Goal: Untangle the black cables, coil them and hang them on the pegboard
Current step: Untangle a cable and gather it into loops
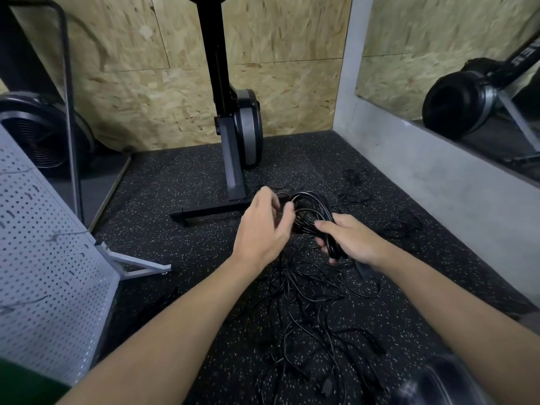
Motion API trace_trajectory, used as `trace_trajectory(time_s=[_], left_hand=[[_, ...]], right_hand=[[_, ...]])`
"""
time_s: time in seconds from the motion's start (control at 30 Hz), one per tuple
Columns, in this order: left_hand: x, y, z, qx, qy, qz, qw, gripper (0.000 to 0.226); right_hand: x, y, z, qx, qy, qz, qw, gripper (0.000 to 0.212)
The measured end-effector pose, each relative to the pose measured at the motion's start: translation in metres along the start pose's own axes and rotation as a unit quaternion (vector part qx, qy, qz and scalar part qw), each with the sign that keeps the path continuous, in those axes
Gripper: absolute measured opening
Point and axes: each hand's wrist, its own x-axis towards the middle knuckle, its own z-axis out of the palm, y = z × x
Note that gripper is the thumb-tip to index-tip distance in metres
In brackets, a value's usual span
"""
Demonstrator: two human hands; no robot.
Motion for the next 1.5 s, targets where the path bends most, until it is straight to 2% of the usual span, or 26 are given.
trace_trajectory(time_s=[0.07, 0.1, 0.17, 0.2, 0.23, 0.3, 0.37, 0.43, 0.57, 0.63, 0.7, 0.8, 0.9, 1.0, 1.1, 1.27, 1.5], left_hand=[[-0.002, -0.021, 0.006, -0.031, -0.035, -0.073, 0.996, 0.009], [-0.004, -0.032, 0.008, -0.030, -0.088, -0.105, 0.990, 0.002], [-0.011, -0.053, 0.014, -0.026, -0.240, -0.139, 0.960, 0.019], [-0.016, -0.061, 0.018, -0.017, -0.298, -0.131, 0.945, 0.024], [-0.020, -0.066, 0.021, 0.000, -0.324, -0.113, 0.939, 0.024], [-0.023, -0.068, 0.025, 0.021, -0.307, -0.108, 0.945, 0.018], [-0.018, -0.066, 0.026, 0.012, -0.271, -0.142, 0.952, 0.019], [-0.013, -0.060, 0.024, -0.020, -0.246, -0.155, 0.957, 0.023], [0.003, -0.032, -0.001, -0.039, -0.146, -0.115, 0.982, 0.022], [0.013, -0.016, -0.014, -0.117, -0.112, -0.115, 0.980, 0.022], [0.020, -0.001, -0.022, -0.185, -0.096, -0.109, 0.972, 0.022], [0.024, 0.015, -0.025, -0.248, -0.091, -0.104, 0.959, 0.019], [0.020, 0.021, -0.021, -0.279, -0.116, -0.118, 0.946, 0.013], [0.014, 0.020, -0.012, -0.263, -0.135, -0.135, 0.946, 0.018], [0.010, 0.023, -0.009, -0.267, -0.146, -0.185, 0.934, 0.023], [0.012, 0.026, -0.006, -0.250, -0.183, -0.251, 0.917, 0.045], [0.016, 0.029, -0.003, -0.278, -0.177, -0.330, 0.885, 0.045]], right_hand=[[0.000, 0.001, -0.003, 0.029, -0.001, 0.010, 1.000, 0.019], [-0.001, 0.001, -0.003, 0.046, -0.003, 0.011, 0.999, 0.018], [-0.001, -0.001, -0.003, 0.076, -0.011, 0.003, 0.997, 0.017], [-0.001, -0.002, -0.003, 0.088, -0.018, -0.003, 0.996, 0.017], [-0.001, -0.003, -0.002, 0.099, -0.027, -0.008, 0.995, 0.017], [-0.002, -0.004, 0.000, 0.119, -0.043, -0.018, 0.992, 0.017], [-0.001, -0.004, 0.000, 0.129, -0.033, -0.034, 0.990, 0.020], [0.002, 0.000, -0.004, 0.111, 0.023, -0.055, 0.992, 0.024], [0.008, 0.015, -0.015, -0.013, 0.119, -0.079, 0.990, 0.020], [0.008, 0.019, -0.015, -0.054, 0.130, -0.084, 0.986, 0.022], [0.009, 0.018, -0.014, -0.034, 0.140, -0.092, 0.985, 0.022], [0.008, 0.011, -0.011, 0.031, 0.140, -0.128, 0.981, 0.013], [0.006, 0.005, -0.006, 0.051, 0.139, -0.162, 0.976, 0.013], [0.005, 0.006, 0.000, 0.022, 0.126, -0.163, 0.978, 0.014], [0.007, 0.009, 0.003, -0.002, 0.121, -0.144, 0.982, 0.015], [0.007, 0.011, 0.009, -0.065, 0.087, -0.152, 0.982, 0.022], [0.013, 0.019, 0.017, -0.120, 0.092, -0.146, 0.978, 0.031]])
